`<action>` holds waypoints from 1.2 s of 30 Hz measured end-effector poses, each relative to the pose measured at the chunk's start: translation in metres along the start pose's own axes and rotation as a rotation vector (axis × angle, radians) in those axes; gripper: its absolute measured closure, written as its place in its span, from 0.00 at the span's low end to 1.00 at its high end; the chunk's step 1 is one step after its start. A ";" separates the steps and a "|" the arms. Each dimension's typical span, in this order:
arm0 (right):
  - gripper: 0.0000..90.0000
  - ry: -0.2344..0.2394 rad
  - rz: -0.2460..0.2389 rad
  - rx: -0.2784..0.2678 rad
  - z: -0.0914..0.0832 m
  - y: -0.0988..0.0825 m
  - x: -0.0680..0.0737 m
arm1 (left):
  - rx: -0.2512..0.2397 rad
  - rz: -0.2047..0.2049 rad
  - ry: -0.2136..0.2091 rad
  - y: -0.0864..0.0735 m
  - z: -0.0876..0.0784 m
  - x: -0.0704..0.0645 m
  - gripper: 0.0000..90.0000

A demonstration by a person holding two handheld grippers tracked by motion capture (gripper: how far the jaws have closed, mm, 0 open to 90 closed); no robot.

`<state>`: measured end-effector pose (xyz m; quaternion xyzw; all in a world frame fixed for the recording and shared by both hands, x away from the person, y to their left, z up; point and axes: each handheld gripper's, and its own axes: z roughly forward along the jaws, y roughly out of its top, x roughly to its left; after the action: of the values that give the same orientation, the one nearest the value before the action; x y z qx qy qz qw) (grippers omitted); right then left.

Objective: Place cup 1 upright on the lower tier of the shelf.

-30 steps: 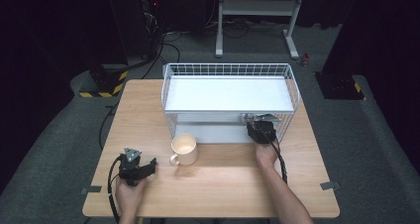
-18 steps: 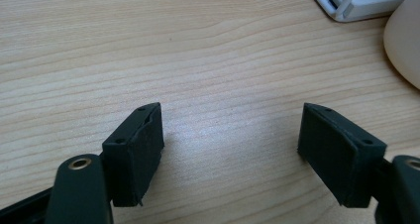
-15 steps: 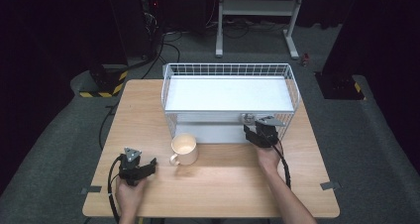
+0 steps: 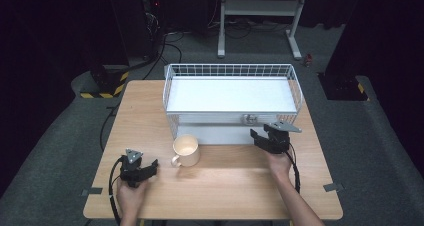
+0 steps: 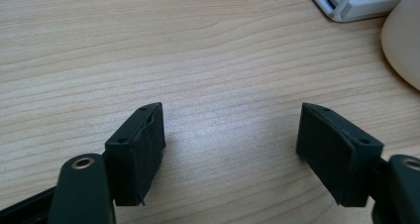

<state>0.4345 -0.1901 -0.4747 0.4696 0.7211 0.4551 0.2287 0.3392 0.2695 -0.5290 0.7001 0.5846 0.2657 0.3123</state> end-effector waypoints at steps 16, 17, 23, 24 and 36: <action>0.39 0.013 0.009 -0.045 -0.021 -0.005 -0.003 | 0.000 -0.001 0.000 0.000 0.000 0.000 0.30; 0.39 0.013 0.009 -0.045 -0.021 -0.005 -0.003 | 0.000 0.000 0.000 0.000 0.000 0.000 0.30; 0.39 0.030 0.016 -0.069 -0.030 -0.005 -0.003 | 0.001 0.003 0.000 0.000 0.000 0.000 0.29; 0.39 0.028 0.017 -0.070 -0.032 -0.005 -0.003 | 0.001 0.003 0.000 0.000 0.000 0.000 0.29; 0.39 0.037 0.019 -0.075 -0.046 -0.009 -0.006 | 0.001 0.004 -0.001 0.000 0.000 0.000 0.29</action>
<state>0.3982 -0.2176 -0.4607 0.4592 0.7031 0.4926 0.2282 0.3393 0.2696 -0.5290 0.7015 0.5833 0.2657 0.3117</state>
